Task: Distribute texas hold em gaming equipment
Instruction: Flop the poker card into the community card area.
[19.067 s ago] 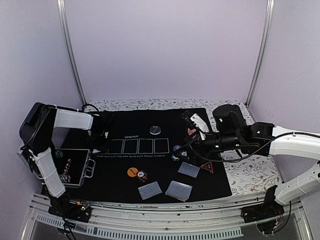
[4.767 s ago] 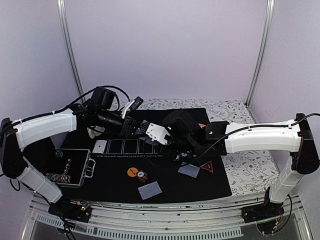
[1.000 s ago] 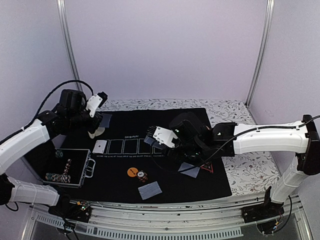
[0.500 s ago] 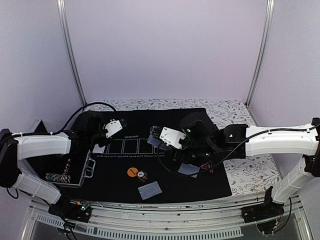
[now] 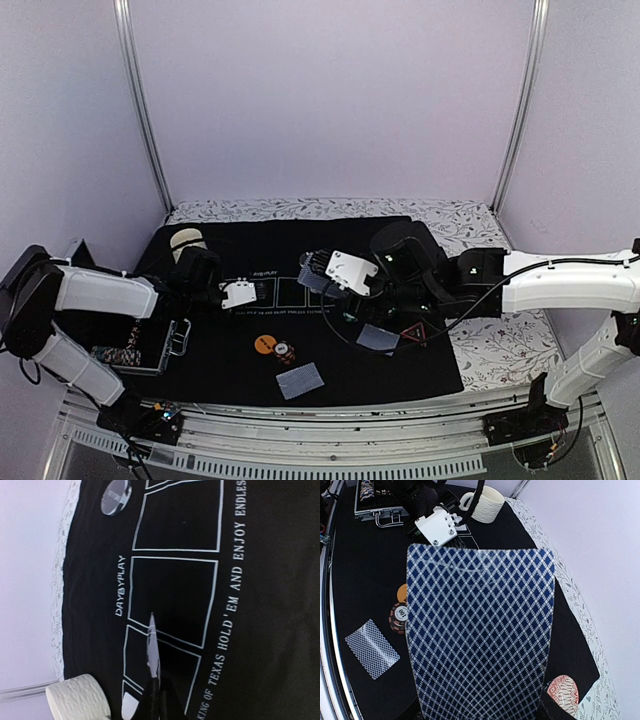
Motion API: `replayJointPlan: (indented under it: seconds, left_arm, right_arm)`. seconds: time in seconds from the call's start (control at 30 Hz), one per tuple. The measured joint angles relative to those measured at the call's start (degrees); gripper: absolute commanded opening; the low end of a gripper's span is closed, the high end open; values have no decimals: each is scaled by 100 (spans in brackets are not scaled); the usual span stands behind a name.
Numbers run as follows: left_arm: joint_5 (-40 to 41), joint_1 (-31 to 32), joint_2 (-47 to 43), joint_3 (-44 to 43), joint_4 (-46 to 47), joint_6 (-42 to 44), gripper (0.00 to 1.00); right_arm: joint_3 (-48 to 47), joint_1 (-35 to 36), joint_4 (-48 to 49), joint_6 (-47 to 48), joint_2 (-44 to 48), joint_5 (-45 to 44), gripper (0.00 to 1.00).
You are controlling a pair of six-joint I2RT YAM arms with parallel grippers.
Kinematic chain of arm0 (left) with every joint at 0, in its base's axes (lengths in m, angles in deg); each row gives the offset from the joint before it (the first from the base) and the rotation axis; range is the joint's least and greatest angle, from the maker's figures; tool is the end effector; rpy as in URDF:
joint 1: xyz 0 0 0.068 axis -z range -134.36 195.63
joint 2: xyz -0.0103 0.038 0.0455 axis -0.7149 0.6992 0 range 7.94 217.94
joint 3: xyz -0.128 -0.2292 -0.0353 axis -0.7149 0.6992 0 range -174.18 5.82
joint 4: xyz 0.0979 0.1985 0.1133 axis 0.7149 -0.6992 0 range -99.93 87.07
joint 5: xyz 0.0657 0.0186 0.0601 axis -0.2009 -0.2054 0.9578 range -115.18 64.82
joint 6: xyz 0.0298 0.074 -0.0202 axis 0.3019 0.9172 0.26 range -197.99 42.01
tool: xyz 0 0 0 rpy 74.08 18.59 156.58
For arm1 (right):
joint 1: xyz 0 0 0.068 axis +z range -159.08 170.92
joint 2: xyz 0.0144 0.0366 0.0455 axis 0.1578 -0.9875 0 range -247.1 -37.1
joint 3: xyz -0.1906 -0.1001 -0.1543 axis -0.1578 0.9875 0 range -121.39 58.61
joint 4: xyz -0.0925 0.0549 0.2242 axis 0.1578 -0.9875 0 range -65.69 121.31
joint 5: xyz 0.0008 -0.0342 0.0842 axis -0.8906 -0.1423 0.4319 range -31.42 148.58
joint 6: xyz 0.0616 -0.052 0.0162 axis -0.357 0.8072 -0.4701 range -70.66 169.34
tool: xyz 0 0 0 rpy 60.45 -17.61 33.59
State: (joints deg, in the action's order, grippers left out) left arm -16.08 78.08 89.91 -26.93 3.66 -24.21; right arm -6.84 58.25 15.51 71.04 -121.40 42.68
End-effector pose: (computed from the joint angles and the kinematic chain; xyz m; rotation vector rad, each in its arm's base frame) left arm 0.2485 -0.1446 0.1329 1.5337 1.7571 0.3716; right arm 0.1531 0.3158 0.2689 -1.3934 1.6419 0.1603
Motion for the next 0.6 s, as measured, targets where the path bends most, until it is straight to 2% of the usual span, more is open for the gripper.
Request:
replayJointPlan:
  seconds: [0.17,0.4,0.6]
  left_arm:
    - [-138,0,358,-76,-354,-11,0]
    - [-313,-46,328,-227,-885,-76,0]
    - [-22,-286,348,-256,-737,-87,0]
  right_arm:
    - [35,0,0,0,140,-2,52]
    - [173,0,42,-2,227,-2,52]
    - [240,0,46,-2,238,-7,52]
